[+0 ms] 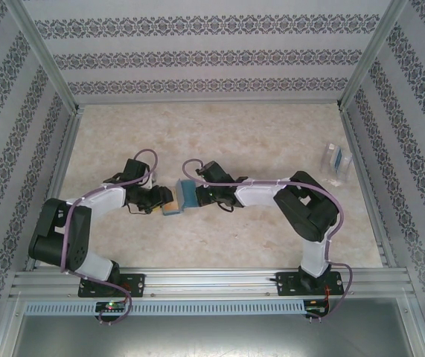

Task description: Put the credit cards into the card holder

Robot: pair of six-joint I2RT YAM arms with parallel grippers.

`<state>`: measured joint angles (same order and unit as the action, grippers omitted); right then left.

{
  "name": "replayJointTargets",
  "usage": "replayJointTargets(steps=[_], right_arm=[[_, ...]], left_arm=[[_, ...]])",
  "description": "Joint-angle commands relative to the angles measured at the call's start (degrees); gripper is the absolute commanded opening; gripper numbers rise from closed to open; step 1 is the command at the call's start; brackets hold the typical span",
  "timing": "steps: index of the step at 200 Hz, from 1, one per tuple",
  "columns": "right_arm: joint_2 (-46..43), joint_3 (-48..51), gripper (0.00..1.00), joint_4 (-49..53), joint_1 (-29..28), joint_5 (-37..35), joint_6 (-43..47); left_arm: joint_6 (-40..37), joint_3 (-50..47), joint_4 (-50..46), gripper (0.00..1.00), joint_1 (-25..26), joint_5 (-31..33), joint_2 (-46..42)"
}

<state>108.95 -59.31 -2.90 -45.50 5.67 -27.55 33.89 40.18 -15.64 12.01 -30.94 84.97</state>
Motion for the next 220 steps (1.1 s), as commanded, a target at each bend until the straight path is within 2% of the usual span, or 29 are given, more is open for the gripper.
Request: replayJointTargets(steps=[1,43,77,109,124,140,152,185,220], right_arm=[[1.9,-1.6,0.03,-0.5,-2.5,3.6,-1.0],[3.5,-3.0,0.02,-0.6,-3.6,4.5,-1.6],[4.2,-3.3,0.03,-0.9,-4.2,4.5,-2.6],[2.2,-1.9,0.07,-0.7,-3.7,3.0,-3.2],[1.3,-1.1,0.13,-1.5,-3.6,3.8,-3.5],[0.7,-0.5,0.31,-2.6,-3.6,4.2,-4.2],[0.5,-0.2,0.36,-3.1,-3.3,5.0,-5.4],[-0.8,2.0,0.35,-7.6,-1.1,9.2,-9.6],[-1.2,1.9,0.32,-7.9,-0.1,11.0,-10.4]], left_arm=[[0.7,0.4,5.1,0.51,0.8,-4.2,-4.7],[0.0,1.9,3.0,0.51,0.8,-4.0,-7.3],[-0.2,2.7,3.3,0.52,0.9,-6.1,-5.3],[-1.7,3.7,1.6,0.52,0.9,-4.8,-3.7],[-1.8,3.3,1.9,0.52,0.9,-4.0,-3.0],[-1.5,3.1,3.3,0.52,0.8,-4.8,-1.5],[-1.3,2.8,3.8,0.51,0.9,-4.9,-0.3],[-0.9,2.9,5.1,0.5,0.9,-4.9,3.5],[-0.7,2.6,5.7,0.5,0.8,-4.7,3.7]])
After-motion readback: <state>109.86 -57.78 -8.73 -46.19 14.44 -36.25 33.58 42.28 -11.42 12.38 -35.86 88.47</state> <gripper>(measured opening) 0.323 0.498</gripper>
